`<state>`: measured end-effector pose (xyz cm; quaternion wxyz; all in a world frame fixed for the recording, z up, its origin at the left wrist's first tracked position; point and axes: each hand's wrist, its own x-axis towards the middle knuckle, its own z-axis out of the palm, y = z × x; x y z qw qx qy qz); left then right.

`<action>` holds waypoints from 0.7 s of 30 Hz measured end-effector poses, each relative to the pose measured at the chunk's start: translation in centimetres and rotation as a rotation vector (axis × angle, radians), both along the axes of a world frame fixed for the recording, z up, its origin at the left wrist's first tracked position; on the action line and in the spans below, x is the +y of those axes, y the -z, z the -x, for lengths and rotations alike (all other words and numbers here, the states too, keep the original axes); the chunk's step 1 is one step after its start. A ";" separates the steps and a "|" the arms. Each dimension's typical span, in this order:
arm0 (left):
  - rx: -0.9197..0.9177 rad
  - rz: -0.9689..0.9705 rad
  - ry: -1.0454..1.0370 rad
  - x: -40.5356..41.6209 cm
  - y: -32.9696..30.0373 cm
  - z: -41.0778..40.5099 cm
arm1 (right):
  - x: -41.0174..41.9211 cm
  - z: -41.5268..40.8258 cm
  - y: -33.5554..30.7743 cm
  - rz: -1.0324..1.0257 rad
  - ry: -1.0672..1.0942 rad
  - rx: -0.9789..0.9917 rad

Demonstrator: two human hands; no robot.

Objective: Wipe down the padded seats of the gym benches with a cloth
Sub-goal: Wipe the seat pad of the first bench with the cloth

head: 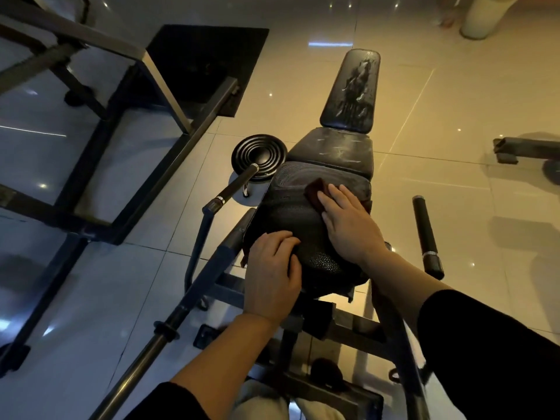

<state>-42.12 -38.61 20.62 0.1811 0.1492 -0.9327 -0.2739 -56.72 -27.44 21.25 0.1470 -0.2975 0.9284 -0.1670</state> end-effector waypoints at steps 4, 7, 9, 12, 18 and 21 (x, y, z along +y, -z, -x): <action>-0.014 -0.015 -0.018 -0.7 0.6 -1.0 | 0.3 -1.1 -0.1 -0.015 0.089 0.014; -0.049 -0.046 -0.083 -2.0 0.8 -2.0 | -1.1 -2.6 -0.4 -0.065 0.157 0.064; -0.066 -0.083 -0.128 -2.9 0.9 -2.7 | -2.5 -3.6 -0.9 -0.094 0.140 0.062; -0.090 -0.136 -0.157 -4.0 0.9 -3.6 | -5.2 -5.4 -1.8 -0.102 0.057 0.050; -0.111 -0.228 -0.145 -5.4 0.2 -4.6 | -10.7 -9.0 -2.2 -0.034 -0.163 0.101; -0.093 -0.215 -0.140 -5.3 -0.4 -4.7 | -9.8 -8.8 -2.1 -0.005 -0.204 0.060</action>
